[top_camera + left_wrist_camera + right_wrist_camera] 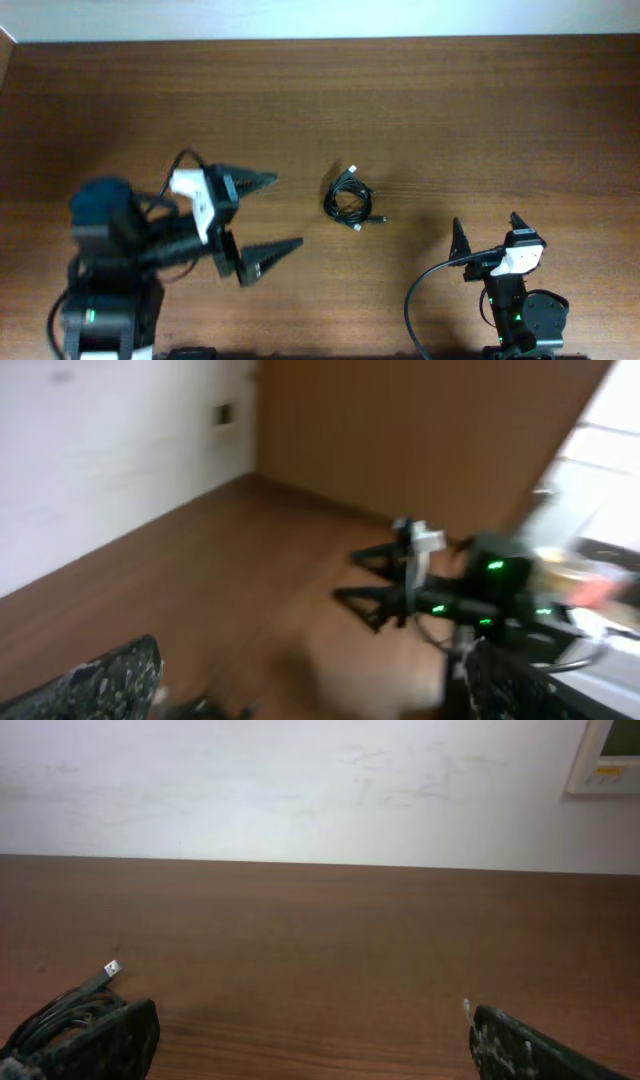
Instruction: Untangle cables
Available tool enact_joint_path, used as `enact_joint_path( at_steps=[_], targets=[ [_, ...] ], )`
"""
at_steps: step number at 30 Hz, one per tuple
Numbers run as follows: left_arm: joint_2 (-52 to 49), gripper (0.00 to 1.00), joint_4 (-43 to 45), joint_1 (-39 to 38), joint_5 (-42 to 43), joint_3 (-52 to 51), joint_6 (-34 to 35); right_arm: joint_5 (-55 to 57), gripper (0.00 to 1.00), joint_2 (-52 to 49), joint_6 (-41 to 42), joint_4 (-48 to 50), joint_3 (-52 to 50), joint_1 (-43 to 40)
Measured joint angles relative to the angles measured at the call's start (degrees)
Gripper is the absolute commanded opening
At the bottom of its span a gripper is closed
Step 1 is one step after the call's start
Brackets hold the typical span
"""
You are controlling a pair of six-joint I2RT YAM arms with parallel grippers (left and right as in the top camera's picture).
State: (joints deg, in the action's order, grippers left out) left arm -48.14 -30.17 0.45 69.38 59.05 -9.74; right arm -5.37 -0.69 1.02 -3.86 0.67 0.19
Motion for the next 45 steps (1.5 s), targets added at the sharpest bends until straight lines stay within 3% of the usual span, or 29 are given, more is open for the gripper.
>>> enact_joint_path(
  at_steps=[2,5,12,16,23,35,40,42,45],
  targets=[
    [-3.19,0.99,0.61,-0.04,-1.42,1.11,3.45,0.00,0.98,0.00,0.00,0.00,0.00,-0.02],
    [-6.64,0.99,-1.92,-1.38,-11.37,3.74,7.04,0.00,0.98,0.00,0.00,0.00,0.00,0.00],
    [-17.09,0.99,-27.34,-14.12,-43.30,17.07,9.64,0.00,0.98,0.00,0.00,0.00,0.00,0.00],
    [-25.57,0.99,-30.08,-20.96,-52.78,18.18,9.84,0.00,0.98,0.00,0.00,0.00,0.00,0.00],
    [-36.81,0.99,-30.05,-23.85,-56.41,18.21,9.84,0.00,0.98,0.00,-0.04,0.00,0.00,0.00],
    [-47.60,0.99,-29.59,-23.85,-57.46,18.21,9.84,-0.76,0.98,0.00,0.87,1.62,-0.04,-0.02],
    [-48.96,0.99,-27.85,-21.62,-57.42,18.21,13.75,-16.55,0.98,0.00,14.38,3.91,-0.07,0.00],
    [-48.96,0.99,-27.69,-18.62,-57.40,18.21,15.78,-22.43,0.99,-0.11,17.73,9.03,-0.07,0.00],
    [-48.96,0.99,-27.76,-13.40,-57.64,18.23,17.66,-30.93,0.98,-0.07,20.65,24.04,0.33,0.00]
  ],
)
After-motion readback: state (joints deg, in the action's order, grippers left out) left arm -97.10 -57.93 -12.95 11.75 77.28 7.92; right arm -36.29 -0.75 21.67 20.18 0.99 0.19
